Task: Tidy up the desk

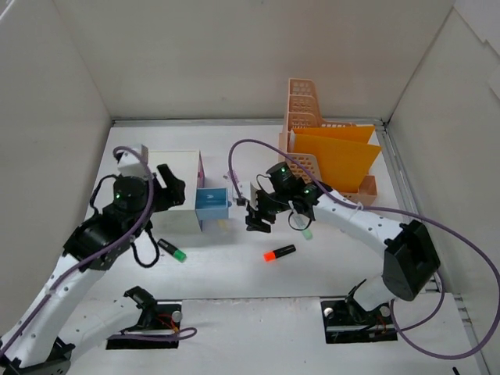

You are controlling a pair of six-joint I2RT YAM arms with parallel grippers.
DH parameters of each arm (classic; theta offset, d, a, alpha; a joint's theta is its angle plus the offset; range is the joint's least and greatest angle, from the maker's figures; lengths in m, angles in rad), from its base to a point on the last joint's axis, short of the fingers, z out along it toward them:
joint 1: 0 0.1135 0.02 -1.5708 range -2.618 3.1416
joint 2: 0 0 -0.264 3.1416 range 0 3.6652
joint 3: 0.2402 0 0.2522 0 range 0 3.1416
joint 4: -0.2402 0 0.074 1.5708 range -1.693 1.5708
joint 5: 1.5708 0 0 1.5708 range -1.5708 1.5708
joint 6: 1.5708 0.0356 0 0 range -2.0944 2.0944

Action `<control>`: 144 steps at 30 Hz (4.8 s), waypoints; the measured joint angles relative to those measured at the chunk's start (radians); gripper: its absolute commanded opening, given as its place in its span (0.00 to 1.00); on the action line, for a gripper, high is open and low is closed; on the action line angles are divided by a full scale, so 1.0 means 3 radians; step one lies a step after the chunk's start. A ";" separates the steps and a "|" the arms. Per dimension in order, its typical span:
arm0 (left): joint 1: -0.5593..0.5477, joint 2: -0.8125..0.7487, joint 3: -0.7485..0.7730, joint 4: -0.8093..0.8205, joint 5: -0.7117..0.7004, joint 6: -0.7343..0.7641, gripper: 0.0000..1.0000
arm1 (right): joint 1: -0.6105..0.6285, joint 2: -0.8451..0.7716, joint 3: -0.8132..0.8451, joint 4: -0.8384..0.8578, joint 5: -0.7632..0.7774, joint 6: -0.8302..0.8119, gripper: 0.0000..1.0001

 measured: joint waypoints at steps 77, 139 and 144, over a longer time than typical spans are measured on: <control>-0.0216 -0.1247 -0.1904 -0.0713 0.0195 -0.1759 0.68 | 0.0403 0.0566 0.2215 -0.1459 0.0985 -0.0552 0.00; -0.0304 -0.0441 -0.1961 -0.0726 0.0120 -0.2258 0.38 | 0.0488 0.1326 0.3058 -0.1764 0.0900 -0.0052 0.12; -0.0595 0.0215 -0.1930 -0.0767 -0.0011 -0.2790 0.51 | 0.0019 0.0858 0.2537 -0.1616 0.0768 0.0039 0.33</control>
